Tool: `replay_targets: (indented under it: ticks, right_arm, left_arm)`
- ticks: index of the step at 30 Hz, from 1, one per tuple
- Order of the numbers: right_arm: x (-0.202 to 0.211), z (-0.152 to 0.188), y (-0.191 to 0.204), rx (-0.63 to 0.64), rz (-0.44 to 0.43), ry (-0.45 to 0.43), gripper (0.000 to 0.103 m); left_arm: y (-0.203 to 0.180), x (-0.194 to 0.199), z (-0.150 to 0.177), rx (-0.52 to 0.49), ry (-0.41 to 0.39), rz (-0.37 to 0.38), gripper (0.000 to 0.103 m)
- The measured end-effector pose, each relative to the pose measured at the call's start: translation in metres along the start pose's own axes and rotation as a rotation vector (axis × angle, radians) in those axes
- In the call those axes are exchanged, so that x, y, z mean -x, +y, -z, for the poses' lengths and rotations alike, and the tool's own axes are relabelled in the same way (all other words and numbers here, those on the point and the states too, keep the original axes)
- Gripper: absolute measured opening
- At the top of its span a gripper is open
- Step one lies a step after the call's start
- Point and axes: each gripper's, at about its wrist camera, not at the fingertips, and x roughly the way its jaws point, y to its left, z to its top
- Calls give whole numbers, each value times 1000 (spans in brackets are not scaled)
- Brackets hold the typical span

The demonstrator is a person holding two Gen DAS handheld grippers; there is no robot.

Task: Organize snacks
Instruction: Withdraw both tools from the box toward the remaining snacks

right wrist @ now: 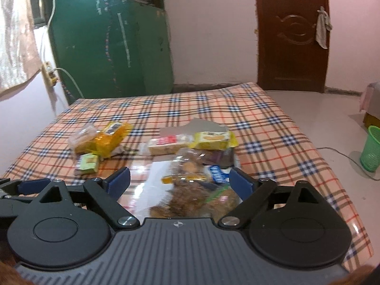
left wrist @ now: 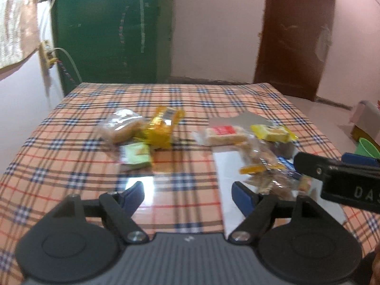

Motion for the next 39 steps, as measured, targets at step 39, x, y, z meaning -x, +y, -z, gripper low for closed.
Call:
replay_targets:
  ticks: [39]
  right_arm:
    - [-78,-12,52,35,-102,62,103]
  left_arm:
    - [68,-122,-27,122,72,-158,85]
